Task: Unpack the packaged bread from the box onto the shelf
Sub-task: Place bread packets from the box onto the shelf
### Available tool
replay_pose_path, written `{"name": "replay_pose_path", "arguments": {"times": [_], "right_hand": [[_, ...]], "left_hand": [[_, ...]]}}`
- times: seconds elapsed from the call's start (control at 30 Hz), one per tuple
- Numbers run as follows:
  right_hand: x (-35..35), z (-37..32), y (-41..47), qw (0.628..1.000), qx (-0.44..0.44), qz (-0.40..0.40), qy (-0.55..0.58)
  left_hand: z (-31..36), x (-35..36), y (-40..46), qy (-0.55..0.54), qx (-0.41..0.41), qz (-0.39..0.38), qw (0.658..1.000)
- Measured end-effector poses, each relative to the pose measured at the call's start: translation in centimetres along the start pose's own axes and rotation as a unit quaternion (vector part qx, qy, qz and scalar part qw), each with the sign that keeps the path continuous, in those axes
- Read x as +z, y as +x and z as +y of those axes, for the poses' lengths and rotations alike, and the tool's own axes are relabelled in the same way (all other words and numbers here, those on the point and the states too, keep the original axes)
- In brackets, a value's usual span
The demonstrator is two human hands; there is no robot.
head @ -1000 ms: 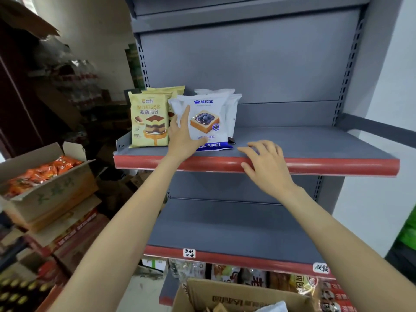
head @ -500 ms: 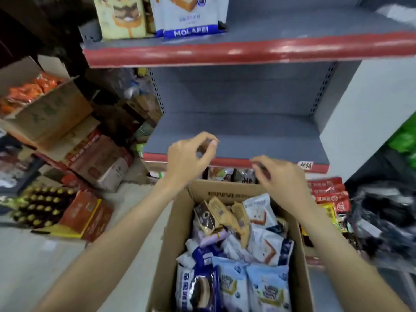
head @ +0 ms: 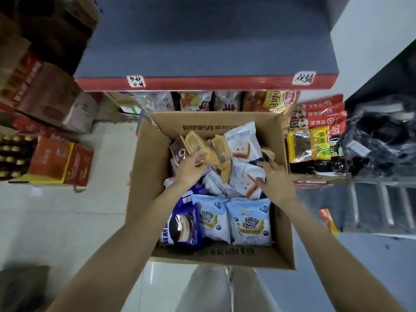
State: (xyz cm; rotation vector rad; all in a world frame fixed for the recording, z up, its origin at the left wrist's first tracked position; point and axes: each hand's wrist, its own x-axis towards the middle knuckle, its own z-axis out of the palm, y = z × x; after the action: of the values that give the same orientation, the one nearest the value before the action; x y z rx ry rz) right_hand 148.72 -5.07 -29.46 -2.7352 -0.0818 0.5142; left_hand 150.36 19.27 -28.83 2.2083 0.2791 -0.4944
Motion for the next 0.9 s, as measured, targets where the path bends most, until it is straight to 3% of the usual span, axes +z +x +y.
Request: {"name": "replay_pose_path", "arguments": {"times": [0.17,0.27,0.47,0.63,0.9], "right_hand": [[4.7,1.2,2.6,0.997,0.038,-0.001,-0.072],[6.1,1.7,3.9,0.992,0.067,-0.009,-0.105],[7.2,2.3,5.1,0.988,0.063,-0.042,-0.131],[6.6,2.6,5.5,0.99,0.073,-0.045,-0.115],[6.3,1.4,4.2,0.988,0.066,-0.005,-0.138]], "left_hand": [[-0.8,3.1,5.9,0.071,0.093,-0.034,0.993],[-0.1,4.5,10.2,0.118,0.104,-0.039,0.987],[1.0,7.6,17.7,0.223,0.131,-0.14,0.956],[1.2,9.9,19.7,0.21,0.091,-0.137,0.964],[1.9,9.3,19.5,0.299,0.213,-0.159,0.917]]}}
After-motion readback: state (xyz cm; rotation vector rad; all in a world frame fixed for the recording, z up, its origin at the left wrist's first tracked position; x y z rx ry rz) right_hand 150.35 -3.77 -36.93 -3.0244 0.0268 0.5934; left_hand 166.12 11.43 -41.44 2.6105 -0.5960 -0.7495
